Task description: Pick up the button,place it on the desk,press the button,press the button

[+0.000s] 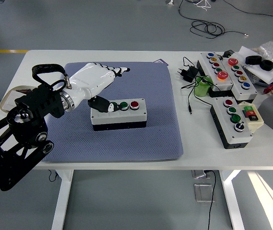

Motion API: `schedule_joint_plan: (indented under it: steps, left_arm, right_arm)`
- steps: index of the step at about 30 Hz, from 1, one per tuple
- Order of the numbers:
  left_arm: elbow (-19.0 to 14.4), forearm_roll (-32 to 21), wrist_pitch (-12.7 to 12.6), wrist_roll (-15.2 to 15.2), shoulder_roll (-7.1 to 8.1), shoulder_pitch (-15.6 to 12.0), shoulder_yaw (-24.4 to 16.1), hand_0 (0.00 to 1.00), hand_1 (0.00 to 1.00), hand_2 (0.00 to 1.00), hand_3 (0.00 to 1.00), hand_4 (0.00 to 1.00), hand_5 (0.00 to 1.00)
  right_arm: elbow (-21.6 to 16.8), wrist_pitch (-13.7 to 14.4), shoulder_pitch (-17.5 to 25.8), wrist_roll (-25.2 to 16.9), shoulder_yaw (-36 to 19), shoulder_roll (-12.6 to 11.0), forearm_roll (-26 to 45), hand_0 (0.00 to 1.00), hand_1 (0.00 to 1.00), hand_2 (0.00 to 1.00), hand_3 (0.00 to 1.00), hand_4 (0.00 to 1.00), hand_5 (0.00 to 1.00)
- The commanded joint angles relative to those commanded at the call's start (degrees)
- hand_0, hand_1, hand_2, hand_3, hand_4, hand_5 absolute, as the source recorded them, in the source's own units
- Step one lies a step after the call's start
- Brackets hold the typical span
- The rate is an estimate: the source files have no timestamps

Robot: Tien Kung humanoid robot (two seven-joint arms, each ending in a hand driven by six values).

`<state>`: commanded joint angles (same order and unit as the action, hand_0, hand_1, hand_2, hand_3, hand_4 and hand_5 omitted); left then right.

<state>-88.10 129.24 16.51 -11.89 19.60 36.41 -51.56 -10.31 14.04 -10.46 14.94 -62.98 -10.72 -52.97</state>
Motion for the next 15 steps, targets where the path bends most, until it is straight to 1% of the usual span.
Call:
schedule_joint_plan:
  steps: [1,2,3,4,5,7,10,11,15]
  left_arm:
    - [-0.47,-0.36,1.75,-0.99,0.02,-0.03,0.29,0.002,0.148,0.196,0.862,0.627,0.36]
    - [-0.66,-0.8,2.78,-1.61,0.01,0.02,0.58,0.002,0.148,0.196,0.862,0.627,0.36]
    - [-0.73,-1.51,3.69,-2.31,-0.03,0.14,1.04,0.002,0.148,0.196,0.862,0.627,0.36]
    - [-0.62,-2.13,4.1,-2.71,-0.06,0.3,1.46,0.002,0.148,0.196,0.862,0.627,0.36]
    - [-0.4,-2.56,4.5,-3.01,-0.1,0.49,1.81,0.002,0.085,0.139,0.907,0.572,0.194]
    - [0.37,-3.67,5.46,-3.72,-0.17,1.03,2.63,0.002,0.085,0.139,0.907,0.572,0.194]
    - [0.77,-4.77,6.18,-4.27,-0.24,1.17,3.06,0.002,0.085,0.139,0.907,0.572,0.194]
    - [0.8,-4.92,6.32,-4.35,-0.24,1.18,3.11,0.002,0.055,0.111,0.9,0.573,0.247]
    - [1.22,-5.39,7.6,-5.26,-0.23,1.56,4.28,0.002,0.055,0.111,0.9,0.573,0.247]
  right_arm:
    - [0.0,0.01,-0.02,0.02,-0.05,0.01,-0.07,0.787,0.797,0.817,0.751,0.412,0.479]
    - [0.0,0.01,-0.04,0.04,-0.05,0.03,-0.11,0.787,0.797,0.817,0.751,0.412,0.479]
    - [0.0,0.02,-0.07,0.07,-0.04,0.05,-0.14,0.787,0.797,0.817,0.751,0.412,0.479]
    - [0.0,0.02,-0.11,0.08,-0.02,0.06,-0.12,0.787,0.797,0.817,0.751,0.412,0.479]
    - [0.0,0.03,-0.14,0.07,-0.03,0.07,-0.11,0.787,0.797,0.817,0.751,0.412,0.479]
    - [0.0,0.04,-0.24,0.05,-0.08,0.07,-0.11,0.787,0.797,0.817,0.751,0.412,0.479]
    - [0.0,0.01,-0.32,0.03,-0.08,0.05,-0.13,0.787,0.797,0.817,0.751,0.412,0.479]
    - [0.0,0.01,-0.32,0.02,-0.07,0.05,-0.1,0.787,0.797,0.817,0.751,0.412,0.479]
    - [0.0,-0.04,-0.39,0.01,-0.08,0.02,-0.13,0.787,0.797,0.817,0.751,0.412,0.479]
